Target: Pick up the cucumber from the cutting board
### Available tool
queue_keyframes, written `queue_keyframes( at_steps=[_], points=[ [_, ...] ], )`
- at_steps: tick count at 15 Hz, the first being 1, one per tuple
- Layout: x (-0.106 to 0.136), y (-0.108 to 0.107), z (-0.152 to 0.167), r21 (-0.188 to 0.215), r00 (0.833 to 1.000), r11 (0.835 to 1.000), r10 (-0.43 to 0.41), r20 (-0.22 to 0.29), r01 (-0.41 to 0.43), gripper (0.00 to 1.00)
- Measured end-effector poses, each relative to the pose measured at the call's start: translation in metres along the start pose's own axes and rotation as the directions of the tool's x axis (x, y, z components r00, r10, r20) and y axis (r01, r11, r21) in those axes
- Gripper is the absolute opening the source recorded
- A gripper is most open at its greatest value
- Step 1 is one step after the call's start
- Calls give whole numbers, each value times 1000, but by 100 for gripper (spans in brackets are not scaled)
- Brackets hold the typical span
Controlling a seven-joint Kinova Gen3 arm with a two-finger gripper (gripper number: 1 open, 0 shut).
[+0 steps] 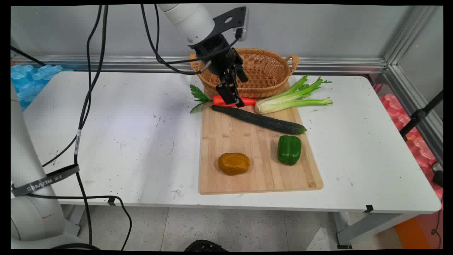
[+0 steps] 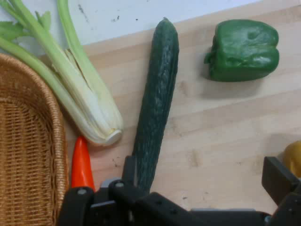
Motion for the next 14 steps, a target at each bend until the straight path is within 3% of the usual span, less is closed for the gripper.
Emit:
queue_keyframes(
  at_steps=[6,14],
  points=[
    [-5,4,18,13,1000,1000,6,15,-7,100],
    [-2,-2,70,25,999,999,31,7,-31,100]
  ],
)
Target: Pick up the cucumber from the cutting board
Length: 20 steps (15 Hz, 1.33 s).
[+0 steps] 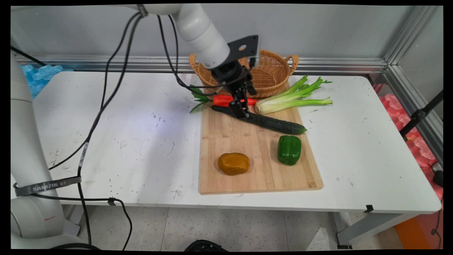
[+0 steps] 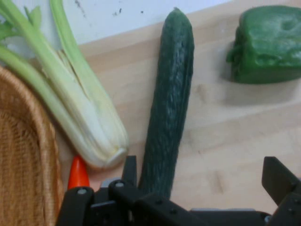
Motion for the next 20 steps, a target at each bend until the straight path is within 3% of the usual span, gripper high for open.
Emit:
queue_keyframes(
  at_steps=[11,20],
  points=[
    [17,-19,77,1,1000,1000,4,-19,-4,100],
    [11,-28,107,-8,1000,1000,20,-10,-20,100]
  ],
)
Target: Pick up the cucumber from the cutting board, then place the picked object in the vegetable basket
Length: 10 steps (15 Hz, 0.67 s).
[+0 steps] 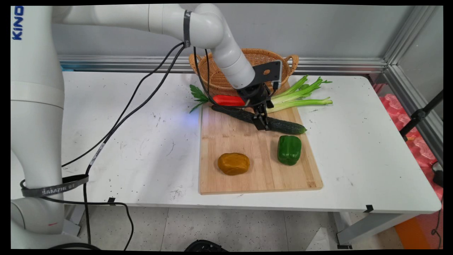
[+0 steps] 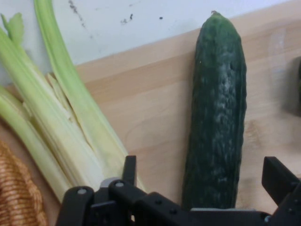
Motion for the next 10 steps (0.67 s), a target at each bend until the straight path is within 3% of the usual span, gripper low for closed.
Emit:
queue_keyframes(
  at_steps=[2,3,10],
  points=[
    [-1,0,4,-6,1000,1000,5,0,-5,100],
    [-1,0,5,-8,1000,1000,6,-1,-6,0],
    [1,3,10,-41,1000,999,10,-13,-10,0]
  ],
)
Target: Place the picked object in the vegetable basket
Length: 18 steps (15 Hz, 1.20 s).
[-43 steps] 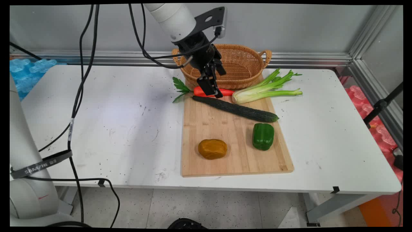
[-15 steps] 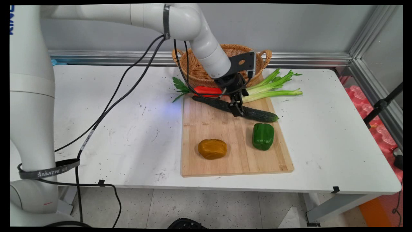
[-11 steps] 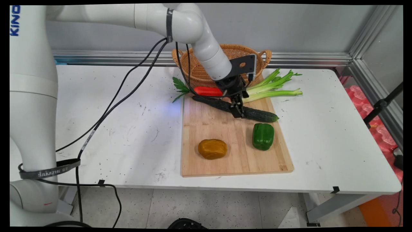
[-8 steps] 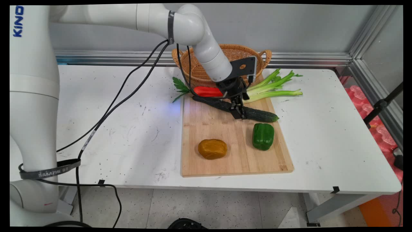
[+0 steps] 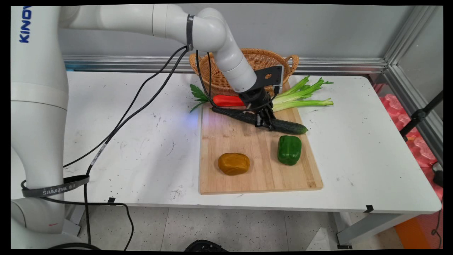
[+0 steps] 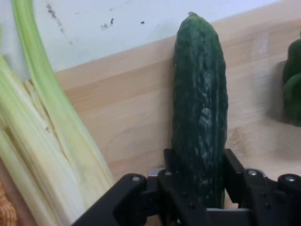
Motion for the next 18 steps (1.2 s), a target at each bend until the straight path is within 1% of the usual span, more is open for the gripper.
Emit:
queue_keyframes(
  at_steps=[5,9,14,18],
  points=[
    [7,1,-9,-11,1000,1000,-9,-13,9,0],
    [21,1,-32,-10,1000,1000,-18,-24,18,0],
    [40,-5,-75,14,999,999,-30,-23,30,0],
    [45,-20,-111,54,999,998,-43,-11,43,0]
  ],
)
